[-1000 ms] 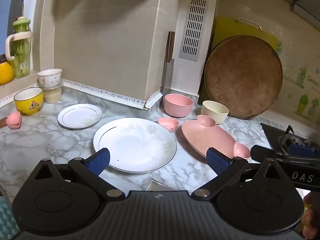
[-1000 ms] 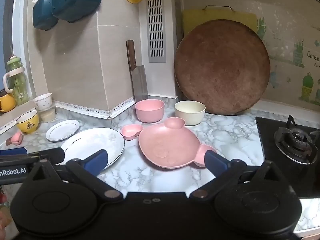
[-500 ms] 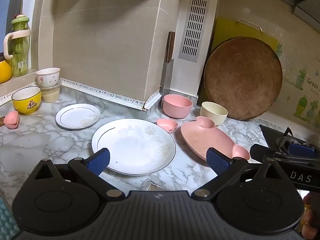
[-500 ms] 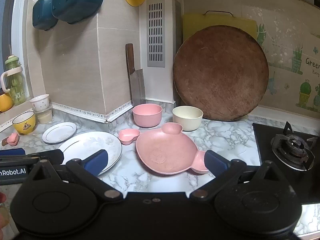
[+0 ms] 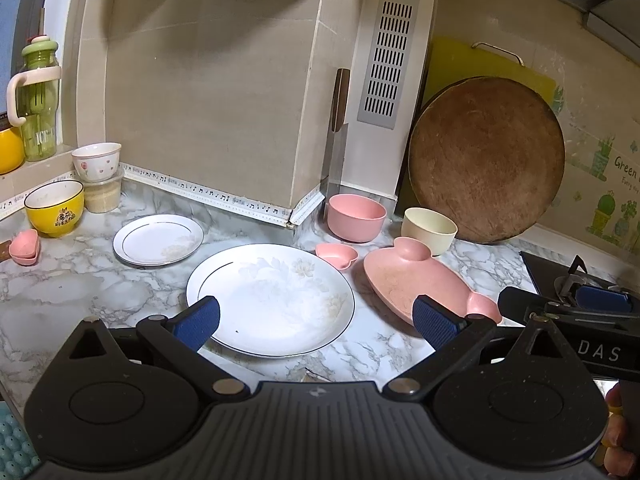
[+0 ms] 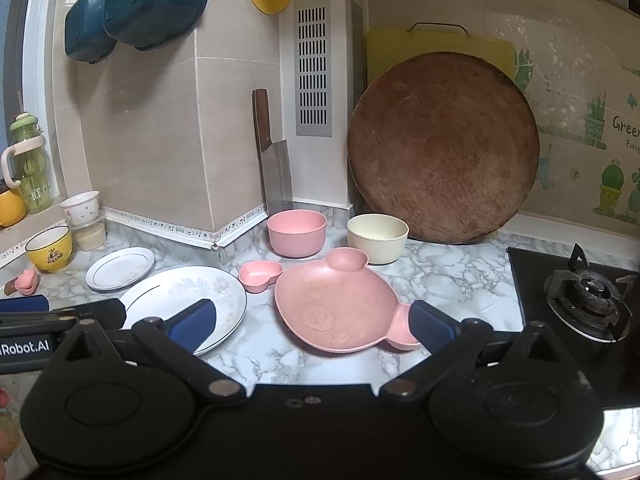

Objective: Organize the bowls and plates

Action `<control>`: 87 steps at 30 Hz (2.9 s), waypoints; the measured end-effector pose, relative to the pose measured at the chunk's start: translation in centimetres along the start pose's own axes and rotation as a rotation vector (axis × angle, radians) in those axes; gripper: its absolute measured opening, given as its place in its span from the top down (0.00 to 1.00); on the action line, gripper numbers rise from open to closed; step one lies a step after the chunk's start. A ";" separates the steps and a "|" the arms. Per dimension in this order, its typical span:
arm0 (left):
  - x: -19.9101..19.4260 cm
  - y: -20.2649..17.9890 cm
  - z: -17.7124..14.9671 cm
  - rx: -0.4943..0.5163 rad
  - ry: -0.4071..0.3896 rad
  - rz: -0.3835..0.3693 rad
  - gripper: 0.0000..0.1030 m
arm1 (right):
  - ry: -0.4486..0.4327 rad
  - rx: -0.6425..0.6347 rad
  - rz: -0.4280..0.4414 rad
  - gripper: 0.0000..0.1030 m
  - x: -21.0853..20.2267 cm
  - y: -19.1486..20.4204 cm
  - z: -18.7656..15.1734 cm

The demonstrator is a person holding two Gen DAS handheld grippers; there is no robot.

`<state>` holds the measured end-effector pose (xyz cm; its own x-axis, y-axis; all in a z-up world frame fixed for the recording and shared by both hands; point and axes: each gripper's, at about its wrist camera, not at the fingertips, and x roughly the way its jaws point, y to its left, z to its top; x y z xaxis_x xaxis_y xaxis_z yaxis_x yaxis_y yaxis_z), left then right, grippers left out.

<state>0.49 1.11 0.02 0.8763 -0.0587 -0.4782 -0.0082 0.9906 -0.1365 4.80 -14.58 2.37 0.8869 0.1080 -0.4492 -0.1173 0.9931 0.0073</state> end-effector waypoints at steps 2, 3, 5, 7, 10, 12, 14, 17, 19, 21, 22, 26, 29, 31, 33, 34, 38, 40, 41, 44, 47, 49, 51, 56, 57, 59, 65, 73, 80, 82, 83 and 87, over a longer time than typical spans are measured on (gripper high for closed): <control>0.0 0.0 0.1 0.004 0.000 0.000 0.00 | -0.002 0.001 0.001 0.00 0.0 0.0 -0.1; -0.1 0.0 0.1 0.004 -0.001 0.000 0.00 | -0.003 -0.001 -0.001 0.00 -0.1 0.1 0.0; -0.2 0.0 0.1 0.005 -0.004 -0.003 0.00 | -0.006 -0.004 -0.004 0.00 -0.1 0.1 0.0; -0.3 0.1 0.1 0.003 -0.008 -0.004 0.00 | -0.011 -0.006 -0.006 0.00 -0.2 0.2 0.0; -0.5 0.2 0.0 0.003 -0.012 -0.006 0.00 | -0.017 -0.007 -0.008 0.00 -0.5 0.4 -0.1; -0.5 0.2 0.0 0.003 -0.013 -0.006 0.00 | -0.020 -0.004 -0.008 0.00 -0.6 0.4 -0.1; -0.6 0.2 0.0 0.002 -0.014 -0.007 0.00 | -0.022 -0.005 -0.009 0.00 -0.8 0.3 -0.2; -0.7 0.2 0.1 0.002 -0.016 -0.007 0.00 | -0.022 -0.004 -0.009 0.00 -0.8 0.4 -0.2; -0.7 0.2 0.1 0.001 -0.016 -0.008 0.00 | -0.020 -0.004 -0.009 0.00 -0.9 0.4 -0.2; -0.7 0.4 0.1 0.001 -0.016 -0.009 0.00 | -0.022 -0.005 -0.008 0.00 -0.8 0.4 -0.2; -0.7 0.4 0.0 0.001 -0.016 -0.008 0.00 | -0.020 -0.004 -0.008 0.00 -0.9 0.4 -0.2; -0.9 0.7 -0.1 -0.009 -0.009 -0.013 0.00 | -0.012 -0.002 -0.010 0.00 -1.0 0.6 -0.4; -1.0 0.8 -0.2 -0.008 -0.004 -0.011 0.00 | -0.004 0.004 -0.010 0.00 -1.1 0.6 -0.5; -0.9 0.8 -0.2 -0.010 0.004 -0.016 0.00 | 0.002 0.006 -0.012 0.00 -1.1 0.6 -0.5; -0.8 0.9 -0.4 -0.018 0.014 -0.020 0.00 | 0.010 0.006 -0.014 0.00 -1.0 0.8 -0.5; -0.7 1.0 -0.4 -0.023 0.019 -0.021 0.00 | 0.013 0.006 -0.017 0.00 -1.0 0.8 -0.5; -0.5 1.4 -0.6 -0.037 0.039 -0.013 0.00 | 0.034 0.011 -0.019 0.00 -0.8 0.9 -0.6; -0.5 1.5 -0.7 -0.038 0.042 -0.011 0.00 | 0.042 0.012 -0.021 0.00 -0.7 1.0 -0.6; -0.4 1.5 -0.7 -0.037 0.042 -0.013 0.00 | 0.044 0.012 -0.021 0.00 -0.7 1.1 -0.6; -0.5 1.7 -0.7 -0.033 0.038 -0.014 0.00 | 0.047 0.002 -0.023 0.00 -0.7 1.5 -0.6; -0.6 2.1 -0.8 -0.040 0.031 -0.020 0.00 | 0.051 -0.003 -0.020 0.00 -0.5 1.8 -0.5; -0.5 2.4 -0.7 -0.048 0.033 -0.025 0.00 | 0.055 0.007 -0.007 0.00 -0.3 1.9 -0.5; -0.4 2.7 -0.7 -0.055 0.034 -0.025 0.00 | 0.060 0.020 0.009 0.00 0.0 1.9 -0.4; -0.3 3.6 -0.4 -0.050 0.026 -0.019 0.00 | 0.065 -0.008 0.016 0.00 0.3 3.3 -0.3; -0.3 3.9 -0.4 -0.053 0.029 -0.023 0.00 | 0.065 -0.011 0.017 0.00 0.3 3.5 -0.2; -0.1 4.5 -0.4 -0.061 0.035 -0.034 0.00 | 0.070 -0.013 0.026 0.00 0.6 3.8 -0.1; 0.8 5.7 -0.2 -0.076 0.052 -0.020 0.00 | 0.069 -0.065 0.057 0.00 2.9 4.3 0.8; 5.4 8.5 0.6 -0.156 0.130 0.162 0.00 | 0.170 -0.193 0.178 0.08 11.6 4.7 2.2; 10.2 10.2 1.5 -0.206 0.191 0.225 0.00 | 0.319 -0.156 0.255 0.23 18.8 3.4 3.2; 11.7 10.4 1.7 -0.209 0.215 0.251 0.00 | 0.349 -0.144 0.285 0.26 20.2 3.1 3.5; 12.4 10.5 1.8 -0.207 0.223 0.262 0.01 | 0.362 -0.143 0.297 0.28 20.8 3.0 3.6; 14.9 11.3 1.9 -0.232 0.256 0.264 0.05 | 0.431 -0.112 0.315 0.40 23.3 2.5 3.6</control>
<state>14.35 11.62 -6.97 0.6824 0.1349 -0.7184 -0.3495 0.9234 -0.1586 26.80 -9.43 -4.84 0.5401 0.3473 -0.7666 -0.4155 0.9022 0.1160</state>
